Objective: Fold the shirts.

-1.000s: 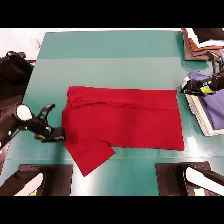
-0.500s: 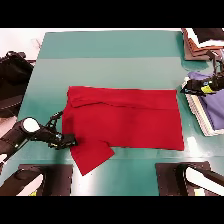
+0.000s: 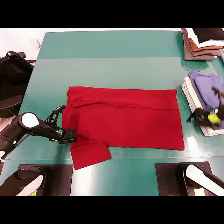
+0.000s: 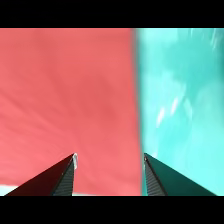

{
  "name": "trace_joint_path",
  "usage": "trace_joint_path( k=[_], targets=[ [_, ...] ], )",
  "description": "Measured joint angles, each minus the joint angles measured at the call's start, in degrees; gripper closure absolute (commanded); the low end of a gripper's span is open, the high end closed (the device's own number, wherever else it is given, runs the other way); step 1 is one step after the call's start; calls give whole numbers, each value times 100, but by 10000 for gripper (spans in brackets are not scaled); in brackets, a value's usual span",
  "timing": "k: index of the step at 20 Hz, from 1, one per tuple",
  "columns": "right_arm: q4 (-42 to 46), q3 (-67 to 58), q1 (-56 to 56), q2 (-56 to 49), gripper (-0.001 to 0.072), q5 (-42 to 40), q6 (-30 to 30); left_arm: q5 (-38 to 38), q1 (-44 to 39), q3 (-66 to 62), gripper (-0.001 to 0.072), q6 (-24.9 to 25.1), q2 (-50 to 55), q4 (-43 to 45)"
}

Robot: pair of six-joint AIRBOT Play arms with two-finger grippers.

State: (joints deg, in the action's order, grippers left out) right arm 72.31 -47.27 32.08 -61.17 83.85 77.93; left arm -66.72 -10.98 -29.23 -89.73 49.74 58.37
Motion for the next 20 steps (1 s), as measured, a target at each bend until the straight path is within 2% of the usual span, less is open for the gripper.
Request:
trace_joint_path(
  k=[3,7,8,9,11,15,20],
  targets=[
    [66,927,654,-13,244,57,-37,-31,-9,-76,679,50,0,2],
    [-15,1604,861,-192,279,46,-55,-83,-9,-111,679,107,0,9],
    [-68,1681,791,-229,357,72,-52,-85,-9,-114,679,109,0,9],
    [-72,1740,686,-247,490,31,-52,-103,-9,-116,679,125,0,11],
    [-98,1827,404,-219,694,-122,-61,-146,-9,-129,680,151,-4,20],
    [105,1709,-151,221,695,-323,-70,-378,-9,-267,680,162,-103,98],
    [402,1023,-535,979,695,376,-55,-868,-9,-343,680,-157,-916,247]
  ],
)
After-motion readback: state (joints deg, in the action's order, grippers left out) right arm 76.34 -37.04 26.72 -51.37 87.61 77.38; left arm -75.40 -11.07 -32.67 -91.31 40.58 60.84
